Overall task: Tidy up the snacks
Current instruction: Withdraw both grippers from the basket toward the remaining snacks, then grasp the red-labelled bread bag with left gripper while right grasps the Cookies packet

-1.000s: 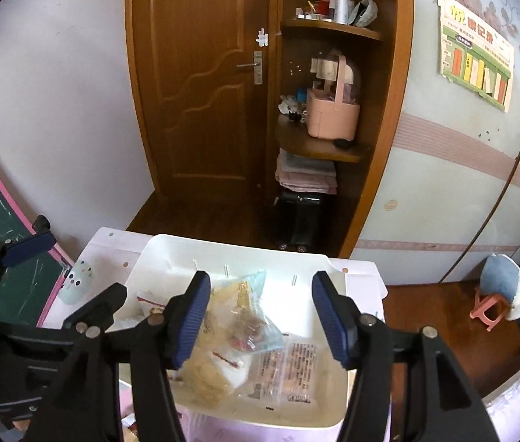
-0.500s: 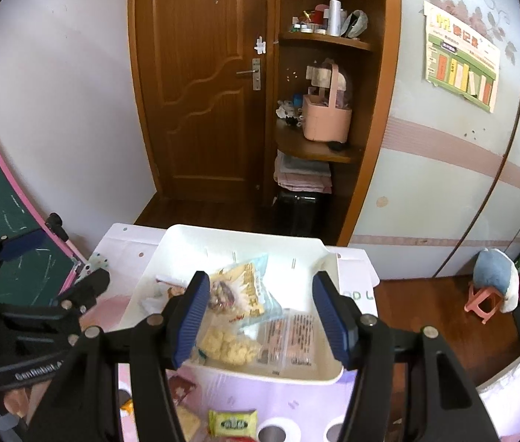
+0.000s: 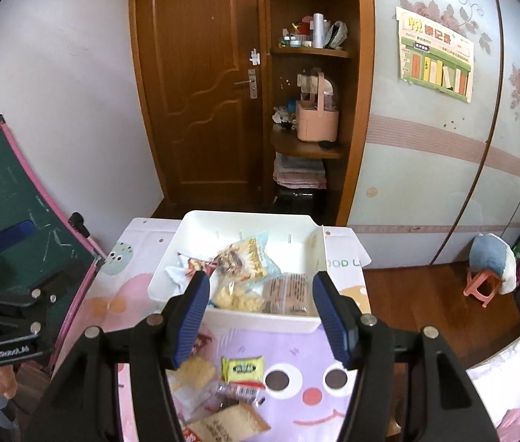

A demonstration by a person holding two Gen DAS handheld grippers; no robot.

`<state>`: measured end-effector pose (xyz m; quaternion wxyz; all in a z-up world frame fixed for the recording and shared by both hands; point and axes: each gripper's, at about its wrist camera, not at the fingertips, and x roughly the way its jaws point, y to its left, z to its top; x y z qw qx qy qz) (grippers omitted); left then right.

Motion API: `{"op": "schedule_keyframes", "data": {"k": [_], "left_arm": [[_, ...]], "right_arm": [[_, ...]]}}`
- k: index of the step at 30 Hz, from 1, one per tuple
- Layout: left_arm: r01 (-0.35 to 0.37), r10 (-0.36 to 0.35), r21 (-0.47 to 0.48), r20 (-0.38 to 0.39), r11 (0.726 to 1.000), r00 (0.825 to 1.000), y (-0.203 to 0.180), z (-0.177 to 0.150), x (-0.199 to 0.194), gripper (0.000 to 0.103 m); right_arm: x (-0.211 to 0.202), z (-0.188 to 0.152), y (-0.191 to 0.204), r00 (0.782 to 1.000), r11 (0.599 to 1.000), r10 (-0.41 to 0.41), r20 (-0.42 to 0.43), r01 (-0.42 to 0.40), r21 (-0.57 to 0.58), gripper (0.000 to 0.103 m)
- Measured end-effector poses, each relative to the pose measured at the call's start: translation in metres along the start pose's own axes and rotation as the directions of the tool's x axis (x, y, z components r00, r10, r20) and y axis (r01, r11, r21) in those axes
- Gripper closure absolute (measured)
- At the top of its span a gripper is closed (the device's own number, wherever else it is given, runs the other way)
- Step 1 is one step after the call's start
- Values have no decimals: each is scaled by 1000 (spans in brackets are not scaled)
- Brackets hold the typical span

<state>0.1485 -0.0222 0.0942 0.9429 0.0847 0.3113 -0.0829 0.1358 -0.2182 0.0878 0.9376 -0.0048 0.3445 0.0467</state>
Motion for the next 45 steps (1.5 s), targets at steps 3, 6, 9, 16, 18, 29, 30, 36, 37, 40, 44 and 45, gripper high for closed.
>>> {"op": "schedule_keyframes", "data": {"k": [3,6,9,16,18,29,30,36,37,40,44,45], "left_arm": [[32,-32,10,-13,999,999,-6,-23,-14,1],[50,-50,17,-29,999,998,-11,-49,-22,1],[76,-76,12,-54,997,996,-16,-79,-25,1],[103,-103,-5,-156,995,982,-31,-160,-5,1],[109,-110,-18,-222,994,969,-37,-185,8,1],[156,-204,-139,-486,978,850,-54,-274,57,1],[172,-226,-151,-506,973,832,-55,-278,61,1],[173,-230,-156,-535,973,813,-58,-289,76,6],[186,-250,-171,-534,968,808,-58,-291,78,8],[251,-331,-222,-496,942,803,-56,-291,75,32],[271,-360,-250,-459,929,812,-47,-290,73,49],[268,-364,-263,-452,927,815,-43,-290,73,50]], "right_arm": [[-15,-22,1,1000,1000,25,-2,-25,12,39],[-22,-46,3,998,999,52,-18,-52,14,39],[-22,-71,2,997,996,74,-34,-73,43,39],[7,-151,-1,987,991,77,-141,-61,117,38],[16,-170,0,983,991,67,-171,-46,124,38],[61,-259,-5,902,954,187,-388,-73,290,38],[64,-265,-4,892,949,206,-402,-82,305,38],[74,-285,6,848,936,262,-460,-108,334,38],[74,-284,10,846,937,266,-462,-114,331,38],[73,-280,13,853,939,267,-449,-126,319,38],[78,-276,17,852,938,277,-444,-139,319,38],[79,-277,17,849,936,281,-447,-140,322,38]]}}
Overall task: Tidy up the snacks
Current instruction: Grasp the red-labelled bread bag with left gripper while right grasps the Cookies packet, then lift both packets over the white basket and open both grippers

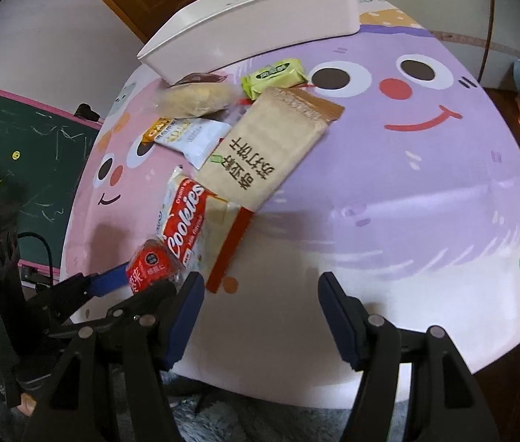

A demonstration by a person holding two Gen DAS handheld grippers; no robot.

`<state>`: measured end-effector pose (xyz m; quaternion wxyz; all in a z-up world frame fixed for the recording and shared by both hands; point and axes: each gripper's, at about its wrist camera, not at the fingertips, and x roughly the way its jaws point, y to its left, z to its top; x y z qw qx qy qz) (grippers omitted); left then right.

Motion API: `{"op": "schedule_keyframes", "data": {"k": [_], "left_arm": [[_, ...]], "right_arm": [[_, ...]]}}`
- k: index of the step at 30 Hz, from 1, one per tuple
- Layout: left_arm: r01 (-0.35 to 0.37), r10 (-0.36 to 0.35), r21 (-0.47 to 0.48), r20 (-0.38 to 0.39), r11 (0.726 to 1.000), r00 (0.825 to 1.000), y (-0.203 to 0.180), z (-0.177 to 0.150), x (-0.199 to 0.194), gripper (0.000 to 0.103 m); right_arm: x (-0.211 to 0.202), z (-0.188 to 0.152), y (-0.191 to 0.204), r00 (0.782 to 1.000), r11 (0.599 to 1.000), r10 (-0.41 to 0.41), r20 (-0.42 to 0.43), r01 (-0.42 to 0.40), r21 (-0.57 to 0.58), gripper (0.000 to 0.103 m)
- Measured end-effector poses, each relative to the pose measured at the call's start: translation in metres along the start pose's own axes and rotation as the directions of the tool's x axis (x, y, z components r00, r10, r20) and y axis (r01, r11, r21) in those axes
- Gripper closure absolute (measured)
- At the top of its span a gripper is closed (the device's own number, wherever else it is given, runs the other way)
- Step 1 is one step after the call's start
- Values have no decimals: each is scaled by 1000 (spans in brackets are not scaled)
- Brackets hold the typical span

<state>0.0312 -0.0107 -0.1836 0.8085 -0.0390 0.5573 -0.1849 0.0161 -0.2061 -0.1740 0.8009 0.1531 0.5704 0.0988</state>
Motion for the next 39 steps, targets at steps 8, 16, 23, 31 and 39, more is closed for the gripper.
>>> {"op": "schedule_keyframes", "data": {"k": [8,16,23,31,39], "left_arm": [[3,6,-107,85,994,996,36,8,-17,51],[29,-18,-137,82,990,996,51,2,-15,51],[39,-23,-153,99,988,995,59,1,-17,51],[-9,17,-47,179,999,984,39,1,-33,51],[-88,63,73,294,993,954,9,19,-65,51]], "right_arm": [[21,13,15,1000,1000,-4,-10,4,-6,38],[33,20,36,995,994,-83,48,86,-73,43],[13,9,55,991,979,-79,112,98,-181,96],[-18,9,76,964,947,-114,240,179,-266,99],[-49,27,78,925,945,-95,368,200,-259,99]]}}
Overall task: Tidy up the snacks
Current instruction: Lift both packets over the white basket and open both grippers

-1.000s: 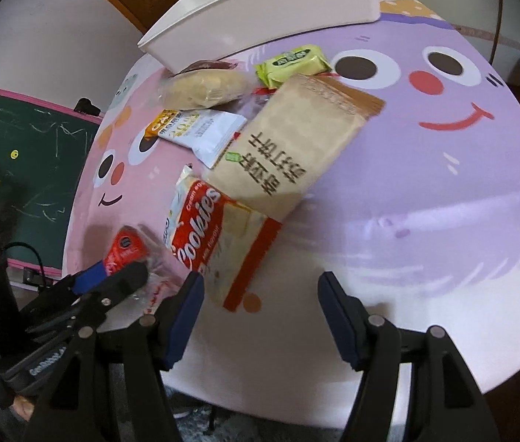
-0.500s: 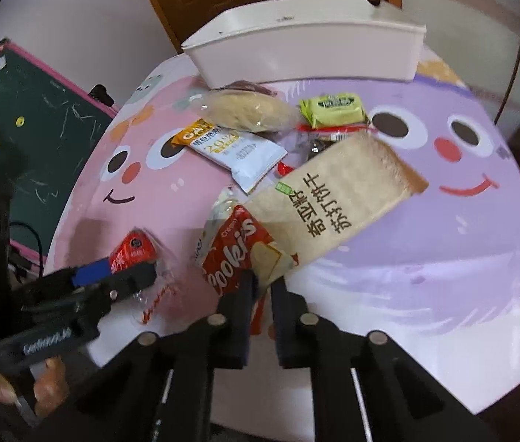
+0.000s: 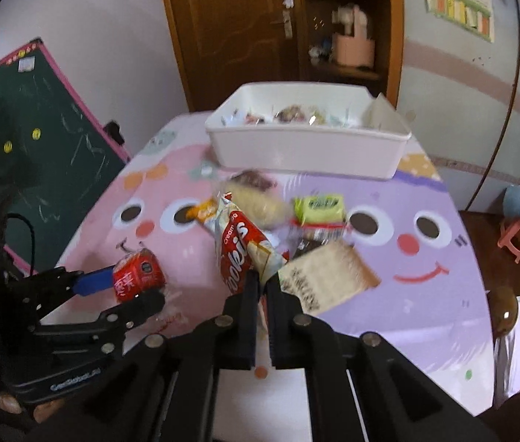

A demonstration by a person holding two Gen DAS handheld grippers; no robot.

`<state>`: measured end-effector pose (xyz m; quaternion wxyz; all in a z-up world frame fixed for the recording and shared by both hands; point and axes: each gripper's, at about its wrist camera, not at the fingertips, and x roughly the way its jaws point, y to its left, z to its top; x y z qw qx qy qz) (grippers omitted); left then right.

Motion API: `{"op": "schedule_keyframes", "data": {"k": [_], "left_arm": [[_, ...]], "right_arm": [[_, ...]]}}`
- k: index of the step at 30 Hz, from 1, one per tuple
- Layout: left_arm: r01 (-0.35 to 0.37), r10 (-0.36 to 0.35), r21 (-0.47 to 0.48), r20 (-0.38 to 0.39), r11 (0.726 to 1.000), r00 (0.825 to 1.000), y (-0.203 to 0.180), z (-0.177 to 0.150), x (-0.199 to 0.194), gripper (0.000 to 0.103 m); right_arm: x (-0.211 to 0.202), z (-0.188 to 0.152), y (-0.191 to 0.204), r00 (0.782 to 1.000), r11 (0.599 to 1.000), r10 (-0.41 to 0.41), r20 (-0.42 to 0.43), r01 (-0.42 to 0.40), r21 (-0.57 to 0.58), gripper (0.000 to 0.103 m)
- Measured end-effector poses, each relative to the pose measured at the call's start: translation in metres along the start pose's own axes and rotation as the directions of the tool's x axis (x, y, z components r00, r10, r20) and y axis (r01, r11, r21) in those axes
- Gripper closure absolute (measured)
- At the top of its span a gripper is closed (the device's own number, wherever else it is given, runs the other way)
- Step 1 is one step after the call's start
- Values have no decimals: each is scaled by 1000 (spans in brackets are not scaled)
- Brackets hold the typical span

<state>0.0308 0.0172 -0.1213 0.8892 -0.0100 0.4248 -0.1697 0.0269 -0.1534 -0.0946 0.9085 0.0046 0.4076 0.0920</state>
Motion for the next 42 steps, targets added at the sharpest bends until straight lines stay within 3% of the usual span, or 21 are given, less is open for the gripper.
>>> {"op": "schedule_keyframes", "data": {"k": [7,12,15,19,22,26,29,31,32,34,35,36,42], "left_arm": [[-29,27,26,72,999,997,-7,59,-13,51],[-70,62,43,153,997,986,-12,121,-21,51],[-93,79,52,224,994,971,-15,162,-28,51],[-171,136,80,331,982,934,-26,215,-33,50],[-210,161,96,371,973,915,-34,248,-26,50],[-236,183,95,384,967,905,-39,284,-3,50],[-229,186,79,366,970,912,-41,305,22,50],[-237,203,64,337,969,919,-40,314,45,49],[-242,212,57,320,969,923,-38,315,55,43],[-248,226,39,291,968,930,-34,317,75,24],[-249,230,30,286,968,930,-32,316,82,12],[-261,247,13,280,965,928,-28,312,89,8],[-245,248,-43,249,969,936,-13,293,99,8]], "right_arm": [[0,24,-30,998,999,-25,52,22,43,99],[-5,66,-55,988,996,-67,141,58,61,99],[-6,96,-64,978,995,-89,190,79,62,99],[-11,149,-77,946,993,-118,301,105,59,99],[-9,183,-86,920,991,-134,369,116,70,99],[5,217,-98,910,990,-133,393,100,103,99],[24,237,-106,913,987,-147,380,109,119,98],[42,247,-111,927,987,-141,349,105,120,95],[52,249,-112,934,987,-143,327,110,117,95],[71,249,-115,951,990,-126,282,102,99,84],[79,249,-117,957,989,-132,258,109,100,72],[85,247,-119,962,987,-141,235,118,107,64],[86,218,-130,978,978,-103,180,67,196,58]]}}
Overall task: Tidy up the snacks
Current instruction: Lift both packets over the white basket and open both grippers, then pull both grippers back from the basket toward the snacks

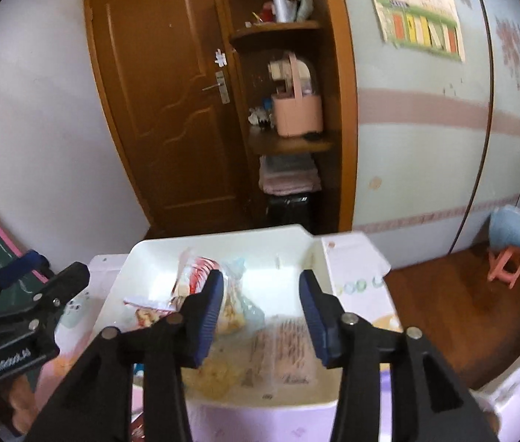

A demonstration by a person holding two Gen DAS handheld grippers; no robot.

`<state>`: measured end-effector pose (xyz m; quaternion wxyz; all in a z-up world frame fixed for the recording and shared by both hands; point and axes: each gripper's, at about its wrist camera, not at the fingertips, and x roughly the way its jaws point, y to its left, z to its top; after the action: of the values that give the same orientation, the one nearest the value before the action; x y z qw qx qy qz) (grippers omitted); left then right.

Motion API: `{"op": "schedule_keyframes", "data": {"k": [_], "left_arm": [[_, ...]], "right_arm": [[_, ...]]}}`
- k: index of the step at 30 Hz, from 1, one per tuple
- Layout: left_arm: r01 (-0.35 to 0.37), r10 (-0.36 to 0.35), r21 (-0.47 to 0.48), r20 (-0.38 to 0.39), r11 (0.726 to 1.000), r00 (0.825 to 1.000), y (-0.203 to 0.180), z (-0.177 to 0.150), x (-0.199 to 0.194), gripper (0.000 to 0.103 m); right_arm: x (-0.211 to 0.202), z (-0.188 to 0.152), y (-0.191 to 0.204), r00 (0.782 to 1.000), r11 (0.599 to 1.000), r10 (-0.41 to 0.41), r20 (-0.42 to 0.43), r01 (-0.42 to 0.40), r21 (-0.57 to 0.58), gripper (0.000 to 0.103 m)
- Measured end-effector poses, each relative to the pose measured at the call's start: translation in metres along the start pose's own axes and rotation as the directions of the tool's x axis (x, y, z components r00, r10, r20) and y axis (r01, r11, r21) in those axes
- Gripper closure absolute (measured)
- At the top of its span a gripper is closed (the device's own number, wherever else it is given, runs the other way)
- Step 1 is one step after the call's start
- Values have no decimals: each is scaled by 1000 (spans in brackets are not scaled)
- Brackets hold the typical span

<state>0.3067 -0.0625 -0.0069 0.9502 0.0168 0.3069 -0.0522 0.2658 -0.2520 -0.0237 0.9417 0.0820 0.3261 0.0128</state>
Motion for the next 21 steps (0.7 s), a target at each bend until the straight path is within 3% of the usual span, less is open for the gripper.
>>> {"op": "schedule_keyframes", "data": {"k": [3,5,13,15,18,21], "left_arm": [[-37,37,-14,9,999,999,4,-9,-9,8],[-23,23,-23,22,999,999,9,-19,-28,8],[76,-71,-48,92,996,993,13,-46,-99,8],[129,-122,-66,105,989,987,15,-54,-116,8],[187,-179,-121,76,975,981,23,-65,-139,8],[180,-176,-148,41,973,984,30,-78,-158,8]], "right_arm": [[-8,-14,-2,1000,999,-17,-23,18,36,57],[-17,-23,-1,1000,998,-9,-25,11,54,57],[-82,-56,21,999,999,-33,37,33,13,57],[-98,-62,25,998,999,-33,53,33,8,54],[-126,-74,29,997,1000,-18,76,17,14,48],[-148,-89,33,997,1000,-16,76,16,-4,46]]}}
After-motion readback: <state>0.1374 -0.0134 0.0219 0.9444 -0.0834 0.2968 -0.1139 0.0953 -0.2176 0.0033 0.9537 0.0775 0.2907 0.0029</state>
